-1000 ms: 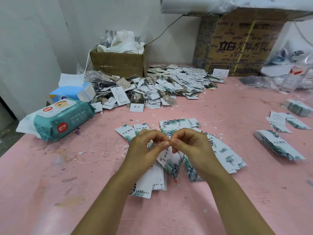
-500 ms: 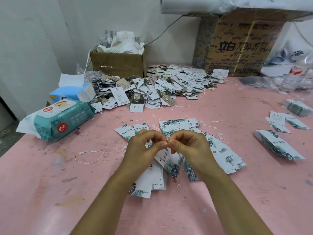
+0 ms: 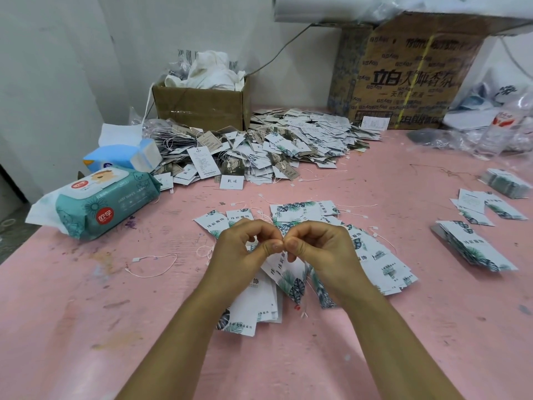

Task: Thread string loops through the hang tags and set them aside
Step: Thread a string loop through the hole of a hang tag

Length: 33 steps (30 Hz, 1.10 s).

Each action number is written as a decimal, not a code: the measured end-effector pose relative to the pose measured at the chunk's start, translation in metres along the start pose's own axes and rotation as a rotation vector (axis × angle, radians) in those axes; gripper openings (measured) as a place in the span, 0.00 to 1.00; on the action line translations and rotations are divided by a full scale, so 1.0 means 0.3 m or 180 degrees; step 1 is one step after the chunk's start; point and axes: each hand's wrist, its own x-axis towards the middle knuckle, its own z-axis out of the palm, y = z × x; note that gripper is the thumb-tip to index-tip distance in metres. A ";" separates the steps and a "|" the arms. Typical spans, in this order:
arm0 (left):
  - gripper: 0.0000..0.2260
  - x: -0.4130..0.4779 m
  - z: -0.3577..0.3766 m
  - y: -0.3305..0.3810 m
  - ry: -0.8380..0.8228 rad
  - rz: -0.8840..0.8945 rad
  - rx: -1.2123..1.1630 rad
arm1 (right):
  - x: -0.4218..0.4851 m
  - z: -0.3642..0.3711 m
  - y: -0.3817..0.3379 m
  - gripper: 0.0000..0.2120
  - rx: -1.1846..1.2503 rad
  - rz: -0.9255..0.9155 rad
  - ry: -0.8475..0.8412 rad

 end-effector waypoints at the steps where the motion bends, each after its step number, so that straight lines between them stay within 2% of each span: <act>1: 0.13 0.000 0.000 0.000 -0.0006 0.0005 -0.0005 | 0.000 0.001 0.000 0.06 0.0003 0.0005 -0.0006; 5: 0.15 0.000 -0.006 -0.005 0.0002 0.0021 -0.0019 | -0.002 0.004 0.002 0.01 0.0025 0.0022 -0.0032; 10: 0.14 -0.001 -0.007 -0.005 0.0021 0.0113 -0.0017 | -0.002 0.009 0.002 0.00 0.0098 0.0008 0.0023; 17: 0.10 0.002 0.003 0.000 -0.0039 0.0051 -0.0069 | -0.003 0.025 0.000 0.03 0.0253 -0.0056 0.0414; 21: 0.04 0.002 -0.001 -0.008 -0.0069 -0.0136 -0.0318 | -0.003 0.020 -0.002 0.06 0.0176 -0.0025 0.0204; 23: 0.05 0.000 -0.005 -0.010 -0.0035 -0.0196 -0.0476 | -0.003 0.016 0.002 0.09 0.0080 0.0012 0.0100; 25: 0.04 0.002 -0.007 -0.013 0.0001 -0.0212 -0.0648 | -0.002 0.006 0.013 0.16 -0.0575 -0.0007 0.0027; 27: 0.04 0.005 -0.008 -0.013 0.0035 -0.0232 -0.0921 | 0.000 -0.008 0.029 0.23 -0.1824 0.0033 -0.0305; 29: 0.04 0.007 -0.007 -0.013 0.0076 -0.0276 -0.1206 | 0.001 -0.020 0.045 0.28 -0.2633 0.0261 -0.0673; 31: 0.05 0.010 -0.007 -0.013 0.0123 -0.0347 -0.1425 | 0.001 -0.023 0.053 0.31 -0.2718 0.0432 -0.0773; 33: 0.05 0.012 -0.007 -0.012 0.0177 -0.0406 -0.1586 | 0.003 -0.026 0.053 0.31 -0.2627 0.0345 -0.0702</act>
